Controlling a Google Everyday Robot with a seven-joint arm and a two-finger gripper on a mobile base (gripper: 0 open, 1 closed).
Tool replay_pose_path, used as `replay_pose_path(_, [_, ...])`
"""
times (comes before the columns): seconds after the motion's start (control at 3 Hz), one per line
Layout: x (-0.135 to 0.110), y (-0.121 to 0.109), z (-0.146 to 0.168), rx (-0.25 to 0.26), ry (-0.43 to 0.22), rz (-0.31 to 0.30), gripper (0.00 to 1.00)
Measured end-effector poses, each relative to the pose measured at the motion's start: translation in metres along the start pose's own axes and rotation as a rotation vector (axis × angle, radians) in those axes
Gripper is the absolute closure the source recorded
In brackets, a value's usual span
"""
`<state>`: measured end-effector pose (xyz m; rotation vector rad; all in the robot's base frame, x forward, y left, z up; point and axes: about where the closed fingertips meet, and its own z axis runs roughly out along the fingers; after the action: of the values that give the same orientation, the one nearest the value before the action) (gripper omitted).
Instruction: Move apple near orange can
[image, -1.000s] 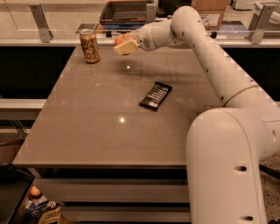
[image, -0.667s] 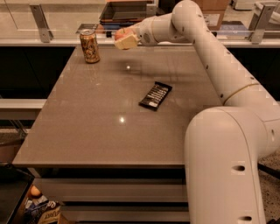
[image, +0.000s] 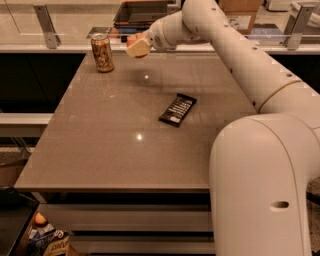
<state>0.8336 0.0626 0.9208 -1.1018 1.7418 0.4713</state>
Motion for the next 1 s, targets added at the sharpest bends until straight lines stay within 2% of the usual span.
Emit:
replay_pose_path(0.33, [0.009, 0.012, 0.009, 0.010, 0.038, 0.055, 1.00])
replay_pose_path(1.0, [0.018, 0.030, 0.028, -0.036, 0.073, 0.106, 1.00])
